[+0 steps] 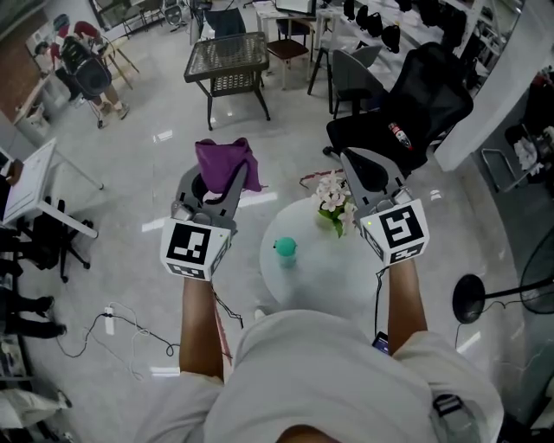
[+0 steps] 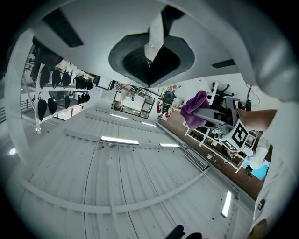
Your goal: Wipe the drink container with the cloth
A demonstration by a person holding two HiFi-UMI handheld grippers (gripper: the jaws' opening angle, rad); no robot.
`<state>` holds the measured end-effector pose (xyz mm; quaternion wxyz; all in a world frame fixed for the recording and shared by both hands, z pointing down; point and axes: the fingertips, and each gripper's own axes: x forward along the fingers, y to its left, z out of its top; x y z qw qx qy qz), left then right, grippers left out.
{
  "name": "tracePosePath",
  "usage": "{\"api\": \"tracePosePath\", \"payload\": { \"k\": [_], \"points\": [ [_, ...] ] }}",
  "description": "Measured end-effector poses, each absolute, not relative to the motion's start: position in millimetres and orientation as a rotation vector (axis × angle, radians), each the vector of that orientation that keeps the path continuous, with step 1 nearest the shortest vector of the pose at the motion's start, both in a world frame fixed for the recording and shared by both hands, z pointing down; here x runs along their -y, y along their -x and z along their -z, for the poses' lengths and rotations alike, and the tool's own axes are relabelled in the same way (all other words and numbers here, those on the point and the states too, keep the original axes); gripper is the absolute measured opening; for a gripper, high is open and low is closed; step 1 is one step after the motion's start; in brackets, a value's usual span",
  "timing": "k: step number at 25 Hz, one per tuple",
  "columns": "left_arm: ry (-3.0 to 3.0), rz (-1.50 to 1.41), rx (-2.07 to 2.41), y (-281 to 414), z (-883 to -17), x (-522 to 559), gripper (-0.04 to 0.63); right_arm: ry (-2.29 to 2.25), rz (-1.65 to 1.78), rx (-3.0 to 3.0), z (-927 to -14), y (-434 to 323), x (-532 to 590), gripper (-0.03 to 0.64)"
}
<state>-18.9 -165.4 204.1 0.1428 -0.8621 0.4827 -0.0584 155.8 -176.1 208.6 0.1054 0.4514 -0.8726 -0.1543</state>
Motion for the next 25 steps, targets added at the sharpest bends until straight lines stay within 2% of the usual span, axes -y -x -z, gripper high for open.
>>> {"api": "tracePosePath", "payload": {
  "k": [25],
  "points": [
    [2.504,0.222,-1.412,29.3,-216.6,157.5,0.123,-1.291,0.444,2.530,-221.8,-137.7,165.7,0.011]
  ]
}}
